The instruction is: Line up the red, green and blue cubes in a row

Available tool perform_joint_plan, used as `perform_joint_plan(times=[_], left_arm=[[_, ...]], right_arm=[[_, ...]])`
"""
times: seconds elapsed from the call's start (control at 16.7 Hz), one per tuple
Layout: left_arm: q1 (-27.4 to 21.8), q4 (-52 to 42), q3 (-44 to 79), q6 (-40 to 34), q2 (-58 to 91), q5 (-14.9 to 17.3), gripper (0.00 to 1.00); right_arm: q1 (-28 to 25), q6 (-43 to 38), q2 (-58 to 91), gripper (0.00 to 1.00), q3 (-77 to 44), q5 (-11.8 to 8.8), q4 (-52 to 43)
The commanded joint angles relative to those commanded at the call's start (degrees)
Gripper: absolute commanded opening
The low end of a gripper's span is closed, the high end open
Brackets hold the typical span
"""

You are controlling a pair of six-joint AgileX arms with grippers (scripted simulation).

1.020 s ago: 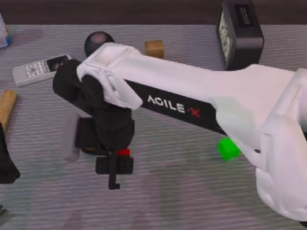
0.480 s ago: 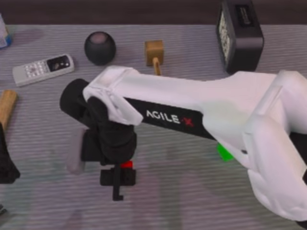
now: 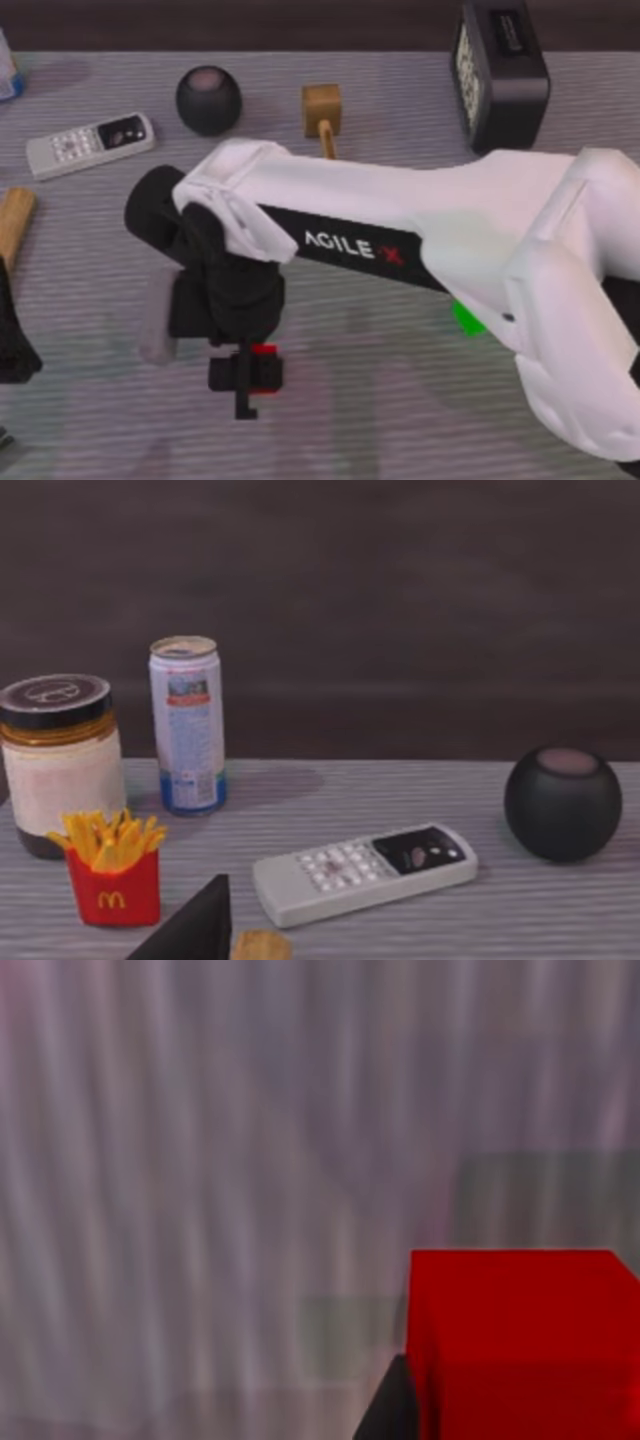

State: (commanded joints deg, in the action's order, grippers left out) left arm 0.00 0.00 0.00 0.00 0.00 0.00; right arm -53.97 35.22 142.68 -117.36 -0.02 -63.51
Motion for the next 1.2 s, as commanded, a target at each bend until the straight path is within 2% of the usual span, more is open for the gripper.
perform_joint_plan(times=[0.24, 0.3, 0.84, 1.2], left_arm=[[0.0, 0.0, 0.0, 0.0, 0.0, 0.0, 1.0], [0.0, 0.0, 0.0, 0.0, 0.0, 0.0, 1.0], [0.0, 0.0, 0.0, 0.0, 0.0, 0.0, 1.0], [0.0, 0.0, 0.0, 0.0, 0.0, 0.0, 1.0]], right_arm=[[0.0, 0.0, 0.0, 0.98, 0.0, 0.0, 0.0], [0.0, 0.0, 0.0, 1.0, 0.0, 0.0, 0.0], [0.03, 0.05, -0.02, 1.0, -0.2, 0.0, -0.2], [-0.26, 0.09, -1.57, 1.0, -9.42, -0.03, -11.5]])
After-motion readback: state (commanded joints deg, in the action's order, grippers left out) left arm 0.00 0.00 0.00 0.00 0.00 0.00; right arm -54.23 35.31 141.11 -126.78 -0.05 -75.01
